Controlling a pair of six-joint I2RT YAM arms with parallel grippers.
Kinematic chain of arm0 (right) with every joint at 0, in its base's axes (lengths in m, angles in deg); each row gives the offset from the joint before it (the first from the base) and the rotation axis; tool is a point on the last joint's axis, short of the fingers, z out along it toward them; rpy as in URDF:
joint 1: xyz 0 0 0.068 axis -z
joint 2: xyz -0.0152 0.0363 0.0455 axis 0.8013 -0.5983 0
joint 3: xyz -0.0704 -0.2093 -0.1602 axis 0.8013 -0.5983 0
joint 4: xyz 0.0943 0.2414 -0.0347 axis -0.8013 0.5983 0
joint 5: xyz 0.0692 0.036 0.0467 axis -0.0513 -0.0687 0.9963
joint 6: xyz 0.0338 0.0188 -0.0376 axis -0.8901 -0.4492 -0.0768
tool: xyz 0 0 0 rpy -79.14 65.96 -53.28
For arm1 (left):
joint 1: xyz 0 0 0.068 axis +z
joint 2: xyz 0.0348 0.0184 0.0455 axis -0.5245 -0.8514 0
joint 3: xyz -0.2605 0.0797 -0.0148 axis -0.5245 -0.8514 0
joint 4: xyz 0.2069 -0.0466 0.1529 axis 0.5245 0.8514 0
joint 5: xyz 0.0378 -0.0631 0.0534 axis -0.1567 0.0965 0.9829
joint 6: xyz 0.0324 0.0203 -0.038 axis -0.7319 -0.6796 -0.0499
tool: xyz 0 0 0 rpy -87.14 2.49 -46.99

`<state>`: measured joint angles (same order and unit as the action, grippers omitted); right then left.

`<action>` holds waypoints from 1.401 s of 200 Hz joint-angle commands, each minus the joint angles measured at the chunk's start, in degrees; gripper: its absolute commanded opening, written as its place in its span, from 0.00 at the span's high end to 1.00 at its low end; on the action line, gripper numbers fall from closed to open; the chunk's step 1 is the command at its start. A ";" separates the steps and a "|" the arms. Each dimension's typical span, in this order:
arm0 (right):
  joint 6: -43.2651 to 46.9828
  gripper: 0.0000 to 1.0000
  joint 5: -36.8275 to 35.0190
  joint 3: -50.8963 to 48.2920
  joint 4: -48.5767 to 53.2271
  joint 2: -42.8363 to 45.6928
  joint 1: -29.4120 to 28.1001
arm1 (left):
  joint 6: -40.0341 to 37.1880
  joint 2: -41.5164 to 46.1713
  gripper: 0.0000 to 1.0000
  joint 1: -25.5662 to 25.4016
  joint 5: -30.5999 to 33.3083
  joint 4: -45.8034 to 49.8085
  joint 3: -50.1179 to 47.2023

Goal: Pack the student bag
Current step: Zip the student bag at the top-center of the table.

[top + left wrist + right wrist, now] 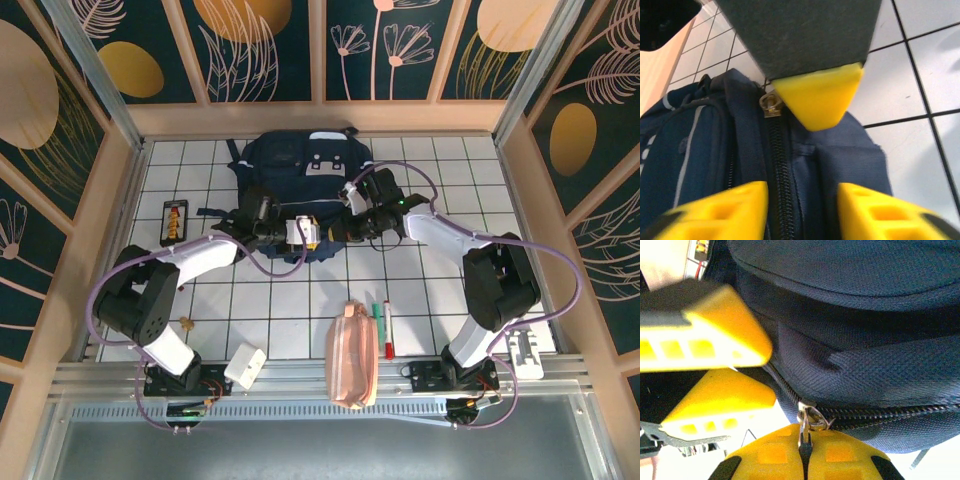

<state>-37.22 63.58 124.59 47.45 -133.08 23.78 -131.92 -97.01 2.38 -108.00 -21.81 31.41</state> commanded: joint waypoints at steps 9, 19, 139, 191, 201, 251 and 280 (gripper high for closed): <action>6.24 1.00 4.32 1.13 0.94 0.40 -0.67 | 1.18 -0.04 0.01 0.16 1.46 -0.84 0.20; 6.49 1.00 4.56 1.02 1.11 0.42 -0.67 | 0.55 0.98 0.01 0.17 -0.63 -1.12 -0.40; 7.94 1.00 1.76 2.28 1.73 0.84 -1.29 | 2.43 -8.07 1.00 1.61 -1.53 11.07 9.03; 7.21 1.00 -12.10 2.67 2.30 -0.72 3.50 | -0.71 -1.27 1.00 2.32 -2.05 4.21 0.78; 8.53 1.00 -16.10 1.90 1.71 -1.45 5.60 | -1.07 -0.07 1.00 2.97 -3.50 3.06 -0.60; 5.64 1.00 -19.80 8.13 -1.42 -14.17 16.02 | -10.26 3.55 1.00 4.47 -7.08 3.49 -5.76; 2.07 1.00 -17.06 15.82 -3.30 -23.20 17.55 | -11.87 4.15 1.00 4.65 -9.46 2.75 -6.50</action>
<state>-30.60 51.58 133.53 48.39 -150.79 37.96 -138.67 -95.61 6.23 -111.06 -20.39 26.25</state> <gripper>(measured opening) 0.053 0.086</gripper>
